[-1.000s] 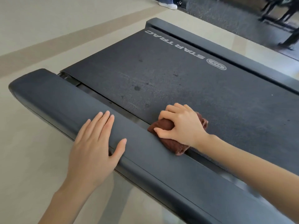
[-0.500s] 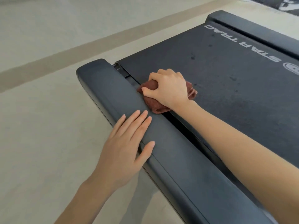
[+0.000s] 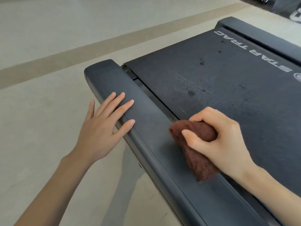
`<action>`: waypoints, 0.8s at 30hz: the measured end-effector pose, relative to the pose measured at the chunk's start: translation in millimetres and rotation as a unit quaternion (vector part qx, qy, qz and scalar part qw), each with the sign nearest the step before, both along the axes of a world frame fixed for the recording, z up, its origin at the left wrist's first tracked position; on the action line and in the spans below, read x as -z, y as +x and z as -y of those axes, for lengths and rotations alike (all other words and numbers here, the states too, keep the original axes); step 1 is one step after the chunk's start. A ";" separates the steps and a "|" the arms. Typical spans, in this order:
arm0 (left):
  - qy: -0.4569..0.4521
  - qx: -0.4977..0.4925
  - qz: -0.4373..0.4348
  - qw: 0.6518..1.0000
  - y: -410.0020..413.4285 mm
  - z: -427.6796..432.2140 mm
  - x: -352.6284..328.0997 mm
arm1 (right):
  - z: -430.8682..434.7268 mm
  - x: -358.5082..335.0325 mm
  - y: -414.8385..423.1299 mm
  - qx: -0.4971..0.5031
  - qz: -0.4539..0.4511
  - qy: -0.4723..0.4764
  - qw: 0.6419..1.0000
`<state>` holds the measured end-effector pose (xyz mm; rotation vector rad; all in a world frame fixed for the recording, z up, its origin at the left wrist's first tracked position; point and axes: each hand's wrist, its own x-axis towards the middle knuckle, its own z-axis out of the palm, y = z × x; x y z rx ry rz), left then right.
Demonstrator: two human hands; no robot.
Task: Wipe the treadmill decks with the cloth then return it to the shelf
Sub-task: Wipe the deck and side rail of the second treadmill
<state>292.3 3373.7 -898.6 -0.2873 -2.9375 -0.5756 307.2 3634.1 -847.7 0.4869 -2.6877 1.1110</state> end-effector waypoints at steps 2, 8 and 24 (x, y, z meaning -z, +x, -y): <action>0.019 -0.022 -0.012 1.000 -12.1 6.6 4.3 | 23.8 5.1 2.3 -0.021 -0.031 0.084 0.996; 0.142 -0.018 -0.043 0.989 -32.3 15.5 18.2 | 91.3 20.2 -67.5 0.046 -0.125 0.190 0.973; 0.005 -0.057 0.013 0.998 -29.4 1.6 -2.6 | 30.2 18.7 -41.4 0.057 -0.096 0.237 0.965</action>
